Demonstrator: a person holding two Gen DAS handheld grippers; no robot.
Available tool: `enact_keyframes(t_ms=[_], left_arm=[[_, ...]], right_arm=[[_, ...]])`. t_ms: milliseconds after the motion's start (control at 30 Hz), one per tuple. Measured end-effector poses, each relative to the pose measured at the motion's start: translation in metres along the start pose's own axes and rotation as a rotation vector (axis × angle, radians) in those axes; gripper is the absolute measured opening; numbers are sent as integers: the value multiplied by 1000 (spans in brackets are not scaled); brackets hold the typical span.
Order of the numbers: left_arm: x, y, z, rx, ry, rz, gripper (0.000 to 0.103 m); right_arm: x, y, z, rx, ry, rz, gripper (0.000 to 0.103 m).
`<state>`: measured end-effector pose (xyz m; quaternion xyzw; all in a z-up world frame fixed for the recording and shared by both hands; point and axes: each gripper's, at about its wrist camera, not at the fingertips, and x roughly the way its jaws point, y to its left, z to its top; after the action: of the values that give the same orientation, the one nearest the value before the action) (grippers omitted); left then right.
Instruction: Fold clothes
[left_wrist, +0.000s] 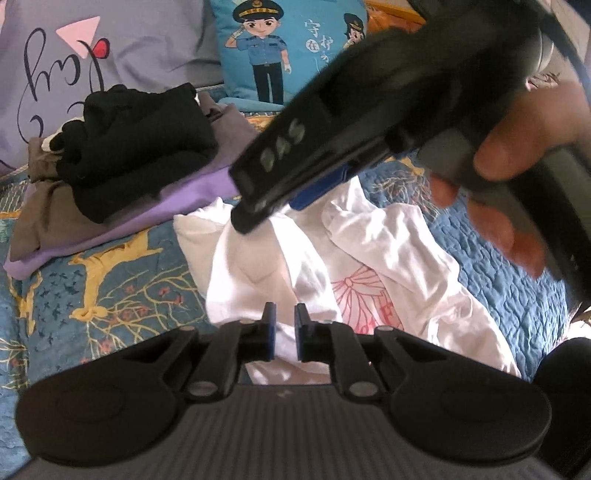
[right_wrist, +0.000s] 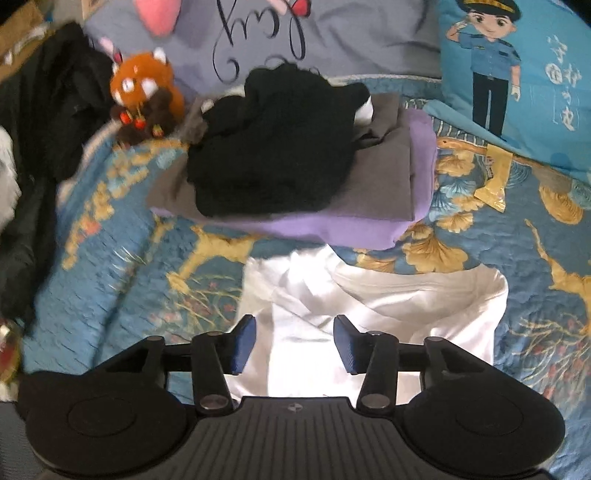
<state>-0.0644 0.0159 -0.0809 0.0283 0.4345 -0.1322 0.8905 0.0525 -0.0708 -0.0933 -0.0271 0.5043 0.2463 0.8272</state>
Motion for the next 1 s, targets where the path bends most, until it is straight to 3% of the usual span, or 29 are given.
enact_keyframes(t_ms=[33,67,233,500,767,900,1000], left_arm=[[2,1,0,-2,7,-2,11],[5,2,0,-2,16,-2,11],[8,6,-14,-5,48,-7,11],[-1,8,-44,-23,82,3,11],[-38,14,-33,-88,-79,-66,12],[-38,8,-21,-49,-102,-74,12],[-29,1,-13,-22,-63,4,13]], right_arm=[[4,2,0,-18,19,-27,24],[8,3,0,-34,38,-53,17],[0,-5,-3,0,5,-66,9],[-21,-15,12,102,-79,-14,7],[-16,-6,14,126,-61,37,7],[-14,-12,8,100,-63,-39,8],[-10,-27,5,124,-64,-117,11]])
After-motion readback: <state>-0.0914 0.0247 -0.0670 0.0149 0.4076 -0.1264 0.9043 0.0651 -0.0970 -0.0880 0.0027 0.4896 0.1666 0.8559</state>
